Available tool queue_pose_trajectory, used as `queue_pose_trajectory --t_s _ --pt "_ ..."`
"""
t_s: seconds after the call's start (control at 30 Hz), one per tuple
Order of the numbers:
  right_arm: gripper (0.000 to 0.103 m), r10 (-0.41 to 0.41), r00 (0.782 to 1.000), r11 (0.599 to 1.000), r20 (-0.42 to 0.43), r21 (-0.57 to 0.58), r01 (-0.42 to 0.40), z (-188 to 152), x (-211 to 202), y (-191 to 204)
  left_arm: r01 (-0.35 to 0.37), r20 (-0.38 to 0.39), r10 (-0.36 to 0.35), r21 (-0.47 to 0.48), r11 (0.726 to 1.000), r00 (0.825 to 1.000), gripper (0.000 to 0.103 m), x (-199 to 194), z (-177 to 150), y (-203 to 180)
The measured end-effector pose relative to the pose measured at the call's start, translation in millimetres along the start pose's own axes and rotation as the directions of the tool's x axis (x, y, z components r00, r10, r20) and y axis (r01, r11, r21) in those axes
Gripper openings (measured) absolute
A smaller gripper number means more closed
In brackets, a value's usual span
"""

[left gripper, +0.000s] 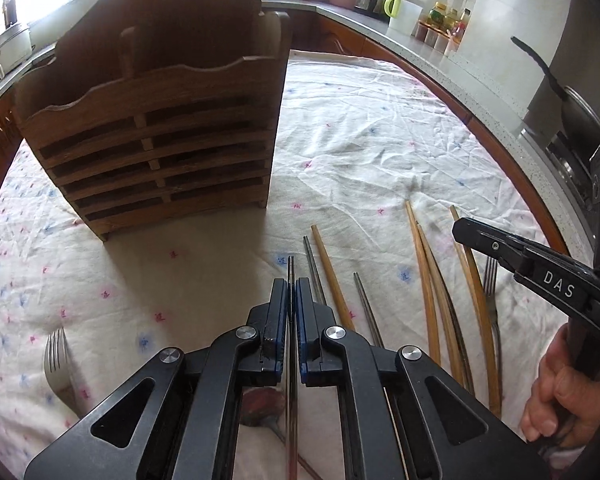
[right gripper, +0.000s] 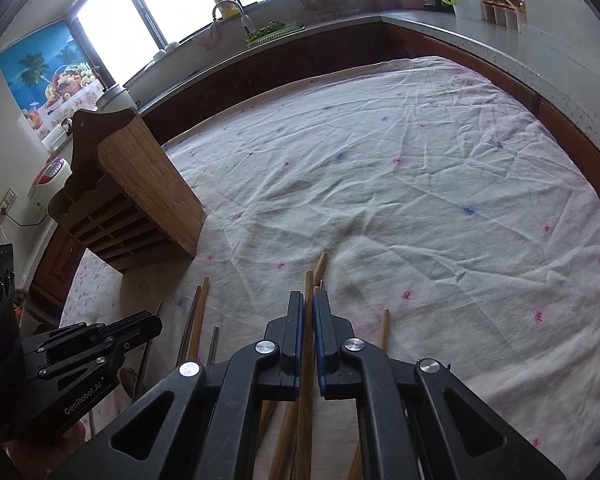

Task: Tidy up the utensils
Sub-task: 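Carry both chopsticks up and lower them into the wooden utensil holder slots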

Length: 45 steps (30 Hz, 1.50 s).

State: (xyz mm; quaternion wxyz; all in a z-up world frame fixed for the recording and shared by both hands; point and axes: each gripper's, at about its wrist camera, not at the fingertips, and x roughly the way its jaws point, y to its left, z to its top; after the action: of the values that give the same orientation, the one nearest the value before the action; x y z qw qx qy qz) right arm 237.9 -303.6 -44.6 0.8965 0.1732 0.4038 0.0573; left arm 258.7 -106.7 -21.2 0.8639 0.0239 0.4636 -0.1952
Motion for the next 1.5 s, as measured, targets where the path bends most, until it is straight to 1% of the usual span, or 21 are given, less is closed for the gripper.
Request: queue_pose_trajectory --t_s 0.17,0.4,0.67,0.83,0.93,1.27,1.5 --pt "0.005 0.05 0.997 0.998 0.051 -0.03 -0.049 -2 -35 19 0.056 0.072 -0.054 -0.026 0.998 0.996 0.004 -44 -2 4" --pt "0.005 0.097 0.989 0.994 0.113 -0.069 -0.09 -5 -77 43 0.097 0.173 -0.088 -0.045 0.994 0.981 0.004 -99 -11 8" --pt "0.005 0.143 0.968 0.986 0.205 -0.119 -0.121 0 -123 68 0.13 0.282 -0.113 -0.042 0.991 0.953 0.004 -152 -17 20" --pt "0.005 0.153 0.951 0.982 0.269 -0.153 -0.115 10 -146 81 0.121 0.352 -0.1 -0.038 0.992 0.931 0.004 -179 -20 28" --pt "0.005 0.154 0.944 0.98 0.29 -0.166 -0.109 14 -151 86 0.117 0.377 -0.092 -0.045 0.992 0.922 0.004 -187 -20 34" --pt "0.005 0.176 0.935 0.977 0.308 -0.172 -0.127 25 -149 93 0.109 0.416 -0.067 -0.077 0.991 0.907 0.004 -196 -16 52" --pt "0.005 0.19 0.922 0.975 0.337 -0.178 -0.136 43 -150 101 0.102 0.461 -0.051 -0.087 0.991 0.886 0.004 -208 0 62"
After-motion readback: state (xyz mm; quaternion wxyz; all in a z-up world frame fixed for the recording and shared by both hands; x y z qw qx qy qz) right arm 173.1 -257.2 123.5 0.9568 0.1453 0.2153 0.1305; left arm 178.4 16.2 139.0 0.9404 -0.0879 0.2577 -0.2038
